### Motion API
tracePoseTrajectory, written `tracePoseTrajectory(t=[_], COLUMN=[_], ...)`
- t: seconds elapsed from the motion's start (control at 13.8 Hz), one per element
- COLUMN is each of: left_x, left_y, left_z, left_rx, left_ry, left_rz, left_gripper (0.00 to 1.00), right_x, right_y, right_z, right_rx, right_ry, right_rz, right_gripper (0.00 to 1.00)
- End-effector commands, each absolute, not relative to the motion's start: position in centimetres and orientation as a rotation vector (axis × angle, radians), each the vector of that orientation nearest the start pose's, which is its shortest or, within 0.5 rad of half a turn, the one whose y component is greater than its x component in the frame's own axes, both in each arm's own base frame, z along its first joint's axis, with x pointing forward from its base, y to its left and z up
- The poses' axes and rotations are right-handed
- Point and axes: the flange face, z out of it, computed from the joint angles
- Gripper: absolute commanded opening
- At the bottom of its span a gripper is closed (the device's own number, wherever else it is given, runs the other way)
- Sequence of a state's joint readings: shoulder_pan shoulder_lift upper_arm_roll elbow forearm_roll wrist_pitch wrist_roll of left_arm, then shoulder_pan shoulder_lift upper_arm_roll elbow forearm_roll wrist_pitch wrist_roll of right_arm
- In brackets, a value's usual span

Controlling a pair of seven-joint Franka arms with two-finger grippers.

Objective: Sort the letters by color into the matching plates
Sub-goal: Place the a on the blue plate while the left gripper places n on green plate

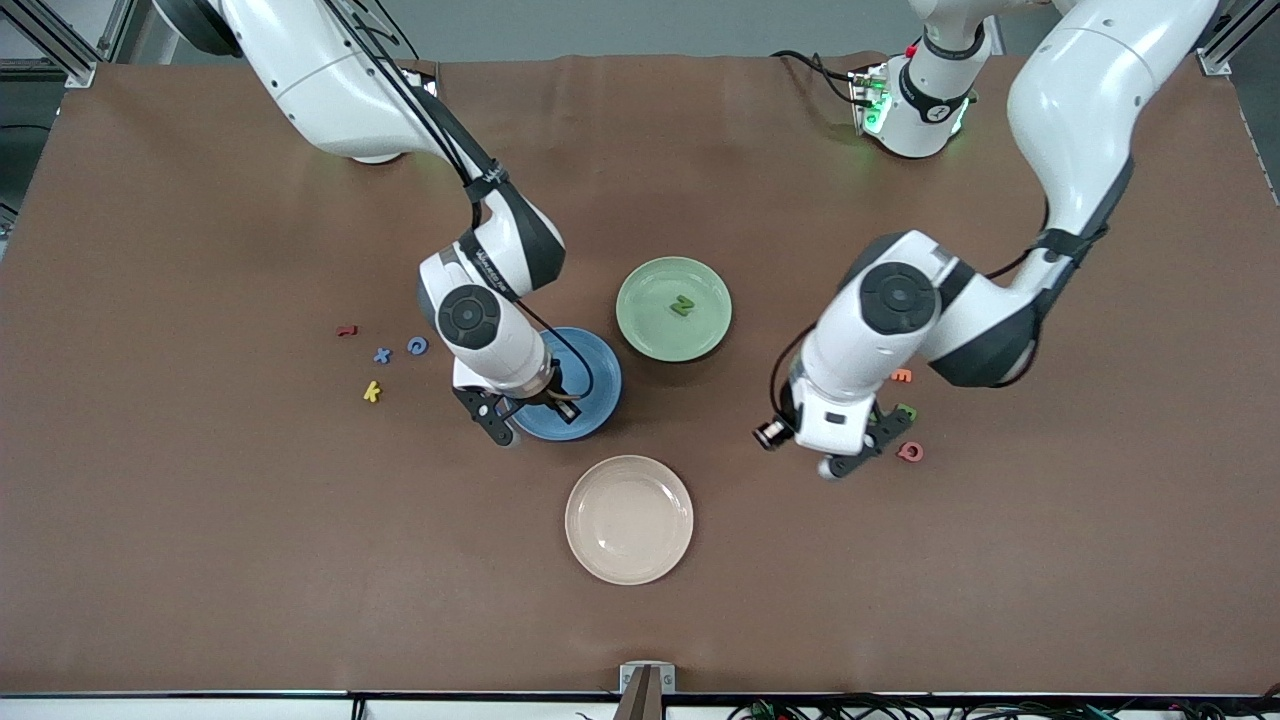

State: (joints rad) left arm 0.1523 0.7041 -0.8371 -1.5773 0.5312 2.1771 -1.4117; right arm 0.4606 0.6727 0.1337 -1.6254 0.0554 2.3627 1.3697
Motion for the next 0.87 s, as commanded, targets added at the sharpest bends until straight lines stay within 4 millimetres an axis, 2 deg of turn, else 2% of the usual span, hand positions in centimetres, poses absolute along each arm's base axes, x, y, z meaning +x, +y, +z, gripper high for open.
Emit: tracePoseTrajectory(t=[0.0,0.14,0.29,0.43,0.72,0.79], left_x=[56.3,52.5,49.5,46.3,42.8,42.8], left_y=[-36.8,-39.1,-40.8,-43.5,-46.1,-46.2], left_z=[32.0,30.5,29.1,27.9,26.4,26.5], left_rx=[-3.086,-3.047,-3.011,-2.996,-2.960,-2.956], left_ry=[-1.002,-1.036,-1.065,-1.062,-1.094,-1.109], left_rz=[0.019,0.099,0.140,0.162,0.199,0.196], left_gripper=[0.00,0.00,0.00,0.00,0.02,0.03], right_x=[59.2,58.9,58.8,58.5,58.5,58.5], right_y=[39.6,40.1,40.1,40.3,40.2,40.2], right_z=[23.2,22.6,22.2,21.7,21.3,21.2], right_rx=[-2.726,-2.731,-2.730,-2.743,-2.759,-2.759], right_ry=[1.298,1.295,1.311,1.304,1.298,1.300], right_rz=[0.083,0.086,0.088,0.091,0.078,0.080], right_gripper=[0.00,0.00,0.01,0.01,0.02,0.06])
